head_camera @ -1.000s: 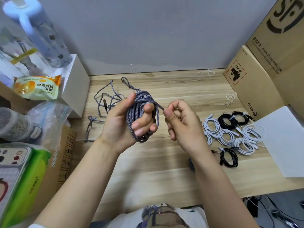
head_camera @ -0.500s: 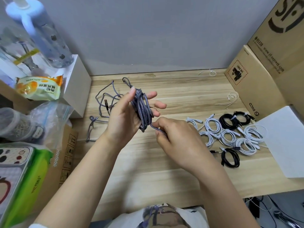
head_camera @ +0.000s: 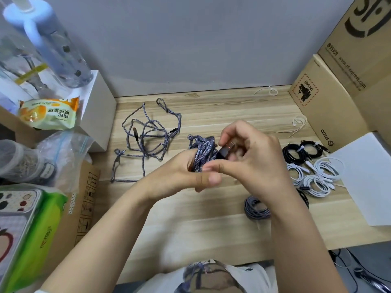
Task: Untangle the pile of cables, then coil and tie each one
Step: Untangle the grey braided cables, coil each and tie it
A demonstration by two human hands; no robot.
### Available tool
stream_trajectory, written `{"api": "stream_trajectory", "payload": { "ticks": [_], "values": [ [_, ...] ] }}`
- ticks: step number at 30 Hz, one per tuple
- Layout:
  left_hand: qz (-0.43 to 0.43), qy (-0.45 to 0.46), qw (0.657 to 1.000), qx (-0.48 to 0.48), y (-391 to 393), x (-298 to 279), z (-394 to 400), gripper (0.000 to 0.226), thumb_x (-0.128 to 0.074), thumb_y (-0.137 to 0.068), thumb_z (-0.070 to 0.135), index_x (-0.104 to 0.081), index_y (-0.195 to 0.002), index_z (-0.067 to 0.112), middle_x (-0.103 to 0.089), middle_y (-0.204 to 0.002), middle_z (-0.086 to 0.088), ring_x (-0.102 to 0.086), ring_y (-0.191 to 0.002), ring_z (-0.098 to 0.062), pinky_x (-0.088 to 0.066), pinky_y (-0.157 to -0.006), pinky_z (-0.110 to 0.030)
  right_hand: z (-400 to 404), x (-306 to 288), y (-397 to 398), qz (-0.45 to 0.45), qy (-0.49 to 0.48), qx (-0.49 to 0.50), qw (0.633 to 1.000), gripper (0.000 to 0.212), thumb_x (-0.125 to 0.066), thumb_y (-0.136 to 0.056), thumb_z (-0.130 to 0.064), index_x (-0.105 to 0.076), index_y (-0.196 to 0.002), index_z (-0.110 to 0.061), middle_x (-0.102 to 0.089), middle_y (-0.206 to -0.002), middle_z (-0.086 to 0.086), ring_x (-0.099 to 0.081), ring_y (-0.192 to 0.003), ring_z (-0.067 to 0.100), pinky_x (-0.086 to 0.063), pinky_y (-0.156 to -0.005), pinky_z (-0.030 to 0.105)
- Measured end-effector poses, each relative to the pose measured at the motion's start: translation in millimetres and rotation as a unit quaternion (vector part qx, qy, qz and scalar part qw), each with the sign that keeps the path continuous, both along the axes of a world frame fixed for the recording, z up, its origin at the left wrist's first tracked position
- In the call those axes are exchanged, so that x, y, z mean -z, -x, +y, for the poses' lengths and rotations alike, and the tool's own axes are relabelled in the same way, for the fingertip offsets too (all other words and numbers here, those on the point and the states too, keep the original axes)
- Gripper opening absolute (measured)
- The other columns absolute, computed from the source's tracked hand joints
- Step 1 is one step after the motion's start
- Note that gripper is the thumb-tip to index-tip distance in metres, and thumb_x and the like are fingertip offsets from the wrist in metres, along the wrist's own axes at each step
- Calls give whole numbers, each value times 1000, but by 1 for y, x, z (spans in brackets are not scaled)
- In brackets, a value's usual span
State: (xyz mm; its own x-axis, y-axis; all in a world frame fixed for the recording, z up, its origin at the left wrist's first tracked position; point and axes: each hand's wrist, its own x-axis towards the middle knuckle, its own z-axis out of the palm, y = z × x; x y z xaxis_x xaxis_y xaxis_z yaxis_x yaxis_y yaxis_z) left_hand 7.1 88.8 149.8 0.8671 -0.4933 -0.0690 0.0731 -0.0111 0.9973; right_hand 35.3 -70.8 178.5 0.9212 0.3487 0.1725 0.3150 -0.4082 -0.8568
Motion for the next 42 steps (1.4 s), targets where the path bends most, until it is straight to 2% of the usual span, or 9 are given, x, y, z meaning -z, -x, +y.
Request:
{"api": "stream_trajectory", "payload": {
  "ticks": [3, 6, 8, 11, 15, 21, 27, 31, 42],
  "values": [
    [13, 18, 999, 26, 0, -3, -2, 16, -75, -59, 25, -59, -62, 29, -48, -56, 11, -40, -54, -11, -29, -50, -27, -4, 7, -5, 19, -59, -25, 998, 47, -78, -46, -52, -56, -82, -32, -49, -75, -13, -44, -66, 1, -37, -59, 16],
    [5, 83, 991, 101, 0, -7, -8, 23, -81, -59, 21, -60, -63, 29, -53, -58, 14, -44, -53, -7, -33, -50, -23, -4, 7, -2, 120, -130, -202, 963, 53, -72, -60, -40, -55, -109, -35, -59, -109, 1, -58, -98, 14, -47, -83, 26],
    [21, 130, 980, 151, -1, -11, -11, 22, -81, -66, 30, -59, -69, 29, -54, -62, 16, -47, -55, -5, -36, -52, -22, -3, 3, 0, 134, -156, -246, 947, 51, -70, -62, -36, -59, -111, -28, -64, -100, 10, -62, -92, 23, -49, -78, 28],
    [52, 151, 975, 152, -5, -15, -12, 22, -80, -68, 39, -61, -67, 27, -55, -60, 16, -48, -54, -7, -33, -50, -36, 2, -2, 0, 70, -138, -165, 974, 33, -65, -63, -44, -69, -92, -28, -69, -80, 7, -64, -73, 21, -50, -63, 30],
    [80, 176, 976, 101, -14, -18, -20, 51, -71, -74, 49, -51, -58, 4, -46, -44, 16, -47, -43, -1, -43, -55, -25, 8, 5, -4, 39, -187, -41, 981, 24, -62, -66, -46, -72, -70, -25, -69, -67, 6, -63, -59, 23, -49, -53, 27],
    [89, 124, 986, -64, -28, -17, -42, 63, -70, -53, 71, -55, -39, 11, -39, -31, 10, -40, -47, -42, -45, -51, -14, 11, 22, -26, 42, -215, 106, 970, 38, -54, -69, -50, -41, -42, -26, -36, -37, -4, -32, -38, 4, -28, -41, 20],
    [71, 135, 953, -261, -51, -2, -68, 43, -81, -47, 50, -51, -45, 19, -34, -30, 5, -30, -30, -17, -38, -39, -16, 14, 39, -56, 51, -222, 178, 957, 43, -47, -72, -55, -38, -42, -25, -33, -35, -3, -35, -34, 23, -27, -43, 25],
    [29, 107, 926, -362, -68, 10, -79, 59, -70, -44, 76, -56, -56, 20, -38, -36, 9, -33, -27, -9, -29, -36, -13, 12, 47, -71, -2, -218, 213, 953, 42, -56, -72, -49, -34, -47, -24, -34, -37, -8, -31, -37, 8, -27, -41, 22],
    [172, 196, 964, -59, -112, 29, -71, 54, -30, -90, 52, -58, -91, 6, -61, -78, -2, -60, -82, -17, -45, -81, -24, -27, 66, -134, 220, -346, 45, 911, 43, -56, -63, -47, -38, -47, -10, -34, -29, -1, -33, -16, 12, -22, -30, 8]
  ]
}}
